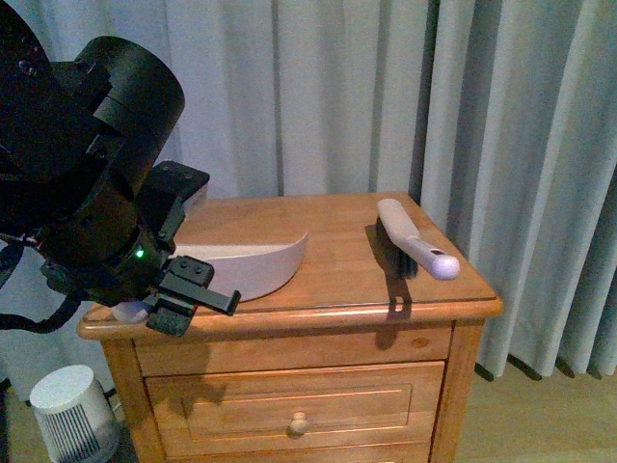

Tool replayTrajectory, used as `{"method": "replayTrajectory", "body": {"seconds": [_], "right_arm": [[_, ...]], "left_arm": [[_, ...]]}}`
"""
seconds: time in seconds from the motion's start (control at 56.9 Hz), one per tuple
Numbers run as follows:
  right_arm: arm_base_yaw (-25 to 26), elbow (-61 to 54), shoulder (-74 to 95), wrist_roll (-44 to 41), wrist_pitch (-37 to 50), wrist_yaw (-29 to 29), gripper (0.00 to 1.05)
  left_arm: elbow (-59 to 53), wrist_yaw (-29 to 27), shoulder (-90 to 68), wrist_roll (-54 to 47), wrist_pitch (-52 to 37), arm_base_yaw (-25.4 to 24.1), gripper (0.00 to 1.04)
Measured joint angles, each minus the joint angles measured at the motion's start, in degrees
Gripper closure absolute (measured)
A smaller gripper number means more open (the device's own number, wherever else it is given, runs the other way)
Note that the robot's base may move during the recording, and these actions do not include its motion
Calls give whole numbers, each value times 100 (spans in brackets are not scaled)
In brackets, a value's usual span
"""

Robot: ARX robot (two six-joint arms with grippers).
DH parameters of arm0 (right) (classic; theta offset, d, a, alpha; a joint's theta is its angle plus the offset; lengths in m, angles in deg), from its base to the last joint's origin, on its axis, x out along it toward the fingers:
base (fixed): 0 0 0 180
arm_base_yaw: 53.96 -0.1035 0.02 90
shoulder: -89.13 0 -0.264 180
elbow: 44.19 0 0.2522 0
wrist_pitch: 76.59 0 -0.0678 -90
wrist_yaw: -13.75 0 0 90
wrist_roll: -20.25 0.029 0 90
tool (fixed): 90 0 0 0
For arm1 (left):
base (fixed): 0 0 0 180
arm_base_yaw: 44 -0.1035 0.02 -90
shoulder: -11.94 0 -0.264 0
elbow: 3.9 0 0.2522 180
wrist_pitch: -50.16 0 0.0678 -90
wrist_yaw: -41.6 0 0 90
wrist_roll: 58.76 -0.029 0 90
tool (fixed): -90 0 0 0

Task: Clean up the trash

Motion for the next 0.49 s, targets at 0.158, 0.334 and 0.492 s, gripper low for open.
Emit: {"method": "replayTrajectory", "body": {"seconds": [0.158,0.334,0.492], "right_arm": [[0,0,0,0,0,0,7],[0,2,0,0,0,0,7],[0,0,0,0,0,0,7]], "left_arm": [[0,-35,11,-15,-131,-4,78],[-179,-35,494,-52,-1082,-37,78],[-1180,-28,1600,-424,-2747,-74,78]]}}
